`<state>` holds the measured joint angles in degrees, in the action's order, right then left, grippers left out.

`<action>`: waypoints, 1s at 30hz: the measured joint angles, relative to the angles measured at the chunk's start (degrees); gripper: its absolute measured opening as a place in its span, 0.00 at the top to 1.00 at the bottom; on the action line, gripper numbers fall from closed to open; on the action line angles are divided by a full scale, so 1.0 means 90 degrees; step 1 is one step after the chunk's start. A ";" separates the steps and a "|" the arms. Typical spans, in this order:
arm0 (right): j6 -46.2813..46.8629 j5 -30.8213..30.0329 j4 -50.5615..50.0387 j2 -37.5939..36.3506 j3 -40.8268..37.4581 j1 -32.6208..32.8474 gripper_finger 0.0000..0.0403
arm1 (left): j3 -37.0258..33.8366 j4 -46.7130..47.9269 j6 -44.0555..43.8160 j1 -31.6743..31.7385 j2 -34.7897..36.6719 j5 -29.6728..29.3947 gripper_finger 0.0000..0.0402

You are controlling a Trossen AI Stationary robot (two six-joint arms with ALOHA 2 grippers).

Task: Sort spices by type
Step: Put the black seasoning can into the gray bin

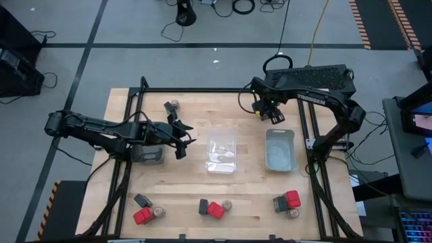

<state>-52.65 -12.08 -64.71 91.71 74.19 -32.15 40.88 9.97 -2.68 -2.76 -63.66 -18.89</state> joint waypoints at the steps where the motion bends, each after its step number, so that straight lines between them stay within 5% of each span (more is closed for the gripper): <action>1: -0.0019 0.0001 0.0017 0.0073 0.0000 0.0001 0.36 | 0.0000 0.0000 -0.0001 0.0001 0.0000 0.0000 0.40; 30: 0.0275 -0.0123 0.0042 0.1080 -0.0123 -0.0309 0.36 | -0.0002 0.0012 0.0005 0.0002 0.0000 0.0002 0.40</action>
<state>-50.17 -13.18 -64.33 101.43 73.09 -34.94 40.86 10.09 -2.63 -2.74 -63.66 -18.88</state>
